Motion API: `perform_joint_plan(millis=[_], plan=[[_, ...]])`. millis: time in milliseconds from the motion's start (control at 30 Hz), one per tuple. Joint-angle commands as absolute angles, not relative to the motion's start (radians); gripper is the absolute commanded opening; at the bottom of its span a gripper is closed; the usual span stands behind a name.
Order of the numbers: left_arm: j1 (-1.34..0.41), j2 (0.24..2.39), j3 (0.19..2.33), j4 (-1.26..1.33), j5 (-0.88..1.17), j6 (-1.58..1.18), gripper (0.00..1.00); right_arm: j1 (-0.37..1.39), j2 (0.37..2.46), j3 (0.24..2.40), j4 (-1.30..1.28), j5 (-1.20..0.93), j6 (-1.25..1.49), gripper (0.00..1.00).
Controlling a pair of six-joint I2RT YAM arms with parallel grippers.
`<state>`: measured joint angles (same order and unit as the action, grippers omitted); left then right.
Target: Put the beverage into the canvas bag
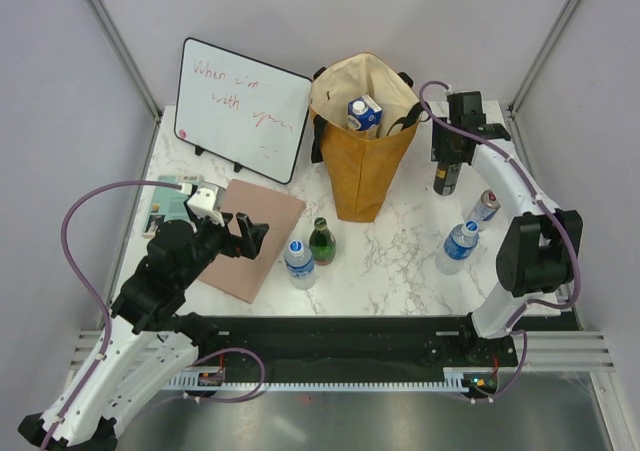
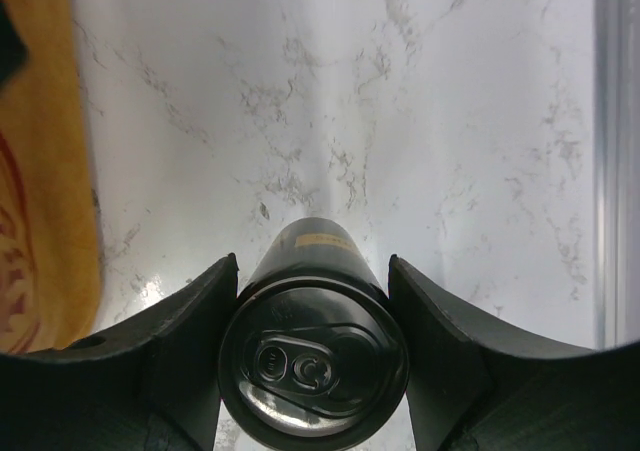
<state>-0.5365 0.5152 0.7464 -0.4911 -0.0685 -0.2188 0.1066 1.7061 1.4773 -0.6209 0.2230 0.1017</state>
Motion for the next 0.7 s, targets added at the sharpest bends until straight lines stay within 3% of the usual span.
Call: perform_joint_plan(millis=[0, 300, 667], plan=[[-0.541, 0.517, 0.746, -0.453, -0.06, -0.199, 0.99, 0.103, 1.597, 1.672, -0.659, 0.276, 0.118, 0.0], [-0.543, 0.52, 0.747, -0.454, -0.058, -0.201, 0.99, 0.107, 1.551, 1.961, -0.738, 0.305, 0.124, 0.0], [-0.543, 0.52, 0.747, -0.453, -0.061, -0.199, 0.99, 0.245, 1.563, 2.255, -0.603, 0.226, 0.069, 0.0]])
